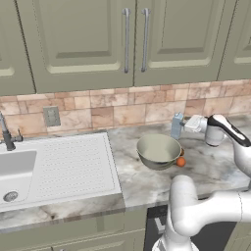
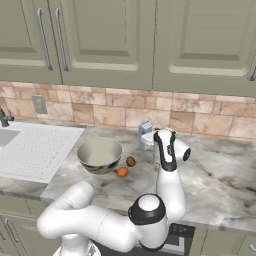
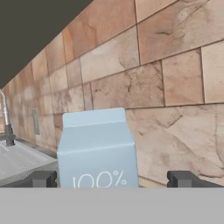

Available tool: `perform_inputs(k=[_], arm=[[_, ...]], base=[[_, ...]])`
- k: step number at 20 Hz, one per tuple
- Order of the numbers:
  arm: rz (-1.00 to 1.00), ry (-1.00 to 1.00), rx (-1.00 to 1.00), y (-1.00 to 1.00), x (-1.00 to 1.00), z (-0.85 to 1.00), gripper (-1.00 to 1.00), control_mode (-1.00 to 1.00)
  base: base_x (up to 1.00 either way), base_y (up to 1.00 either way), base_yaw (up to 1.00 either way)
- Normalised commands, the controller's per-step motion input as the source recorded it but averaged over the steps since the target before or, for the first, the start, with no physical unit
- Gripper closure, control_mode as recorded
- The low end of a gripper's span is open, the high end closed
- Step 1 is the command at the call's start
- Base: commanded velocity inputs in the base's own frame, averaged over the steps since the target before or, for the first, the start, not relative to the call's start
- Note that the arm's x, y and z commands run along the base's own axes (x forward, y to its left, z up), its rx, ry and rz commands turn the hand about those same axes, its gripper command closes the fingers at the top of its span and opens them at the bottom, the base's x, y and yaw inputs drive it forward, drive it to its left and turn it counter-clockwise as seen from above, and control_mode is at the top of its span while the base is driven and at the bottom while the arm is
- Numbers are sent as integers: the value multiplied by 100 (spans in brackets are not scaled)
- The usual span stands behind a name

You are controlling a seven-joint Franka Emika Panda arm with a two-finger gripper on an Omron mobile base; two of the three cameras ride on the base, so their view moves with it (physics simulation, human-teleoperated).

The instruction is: Gather the eggs and milk located in the vicinity of the sink area and place them right next to the bowl.

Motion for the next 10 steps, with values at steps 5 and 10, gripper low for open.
perform_inputs(k=[5, 10], arm=[[0, 0, 0, 0, 13, -7, -100, -100], [0, 0, 0, 0, 12, -6, -100, -100]], base=[[0, 0, 0], [0, 0, 0]])
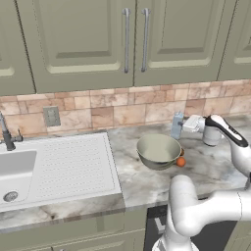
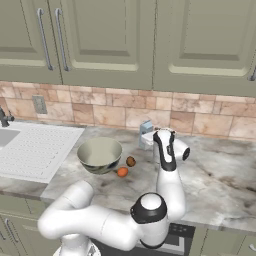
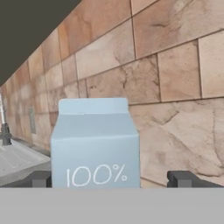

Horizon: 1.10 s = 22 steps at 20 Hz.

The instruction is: Gather the eggs and milk located in the vicinity of the sink area and place them right next to the bowl.

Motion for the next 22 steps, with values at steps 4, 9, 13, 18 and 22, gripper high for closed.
perform_inputs(k=[4, 9, 13, 18, 22], arm=[[0, 0, 0, 0, 5, -5, -100, -100], [0, 0, 0, 0, 1, -6, -100, -100], [0, 0, 0, 0, 0, -6, 100, -100], [0, 0, 0, 0, 0, -6, 100, -100], [0, 0, 0, 0, 0, -4, 100, -100]], base=[[0, 0, 0], [0, 0, 0], [0, 0, 0], [0, 0, 0], [0, 0, 0]])
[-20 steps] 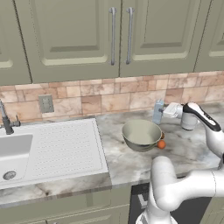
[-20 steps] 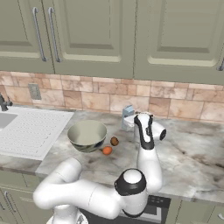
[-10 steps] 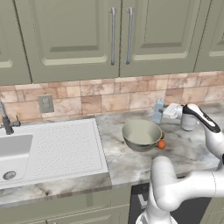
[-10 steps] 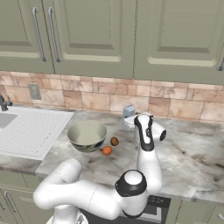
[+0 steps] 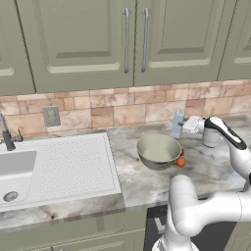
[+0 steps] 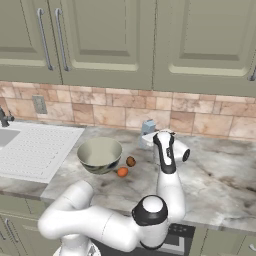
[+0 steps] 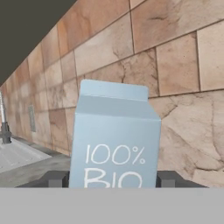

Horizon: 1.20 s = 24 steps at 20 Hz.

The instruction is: Gather the eggs and milk located in the vicinity of the sink area and place them right next to the bowl.

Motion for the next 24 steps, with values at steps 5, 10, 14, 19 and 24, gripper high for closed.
perform_inputs(k=[5, 10, 14, 19, 24], arm=[[0, 0, 0, 1, 0, -5, 100, -100], [0, 0, 0, 6, 0, -5, 100, -100], [0, -2, 0, 9, -4, -6, 100, -100], [0, -2, 0, 12, -7, -7, 100, -100], [0, -2, 0, 12, -13, -10, 100, -100]], base=[[0, 0, 0], [0, 0, 0], [0, 0, 0], [0, 0, 0], [0, 0, 0]])
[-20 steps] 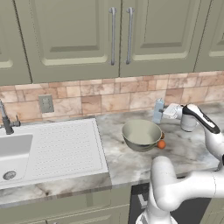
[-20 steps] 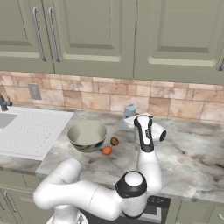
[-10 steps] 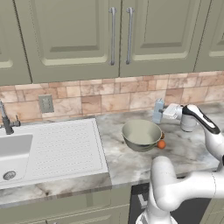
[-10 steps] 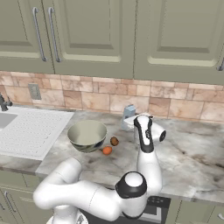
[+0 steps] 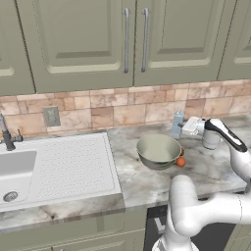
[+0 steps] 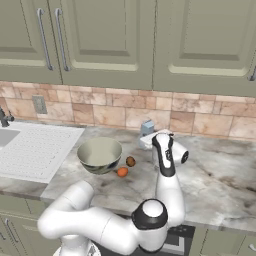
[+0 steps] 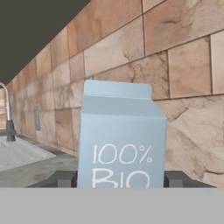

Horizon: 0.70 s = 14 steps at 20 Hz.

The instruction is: Gather the eggs and milk located in the vicinity of the sink area and place them right next to the bowl.

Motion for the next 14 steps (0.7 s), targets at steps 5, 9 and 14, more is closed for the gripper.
perform_inputs(k=[5, 9, 14], arm=[[0, 0, 0, 17, -13, -8, 100, -100], [0, 0, 0, 19, -9, -2, 100, -100], [0, 0, 0, 17, -4, 0, 100, -100]], base=[[0, 0, 0], [0, 0, 0], [0, 0, 0]])
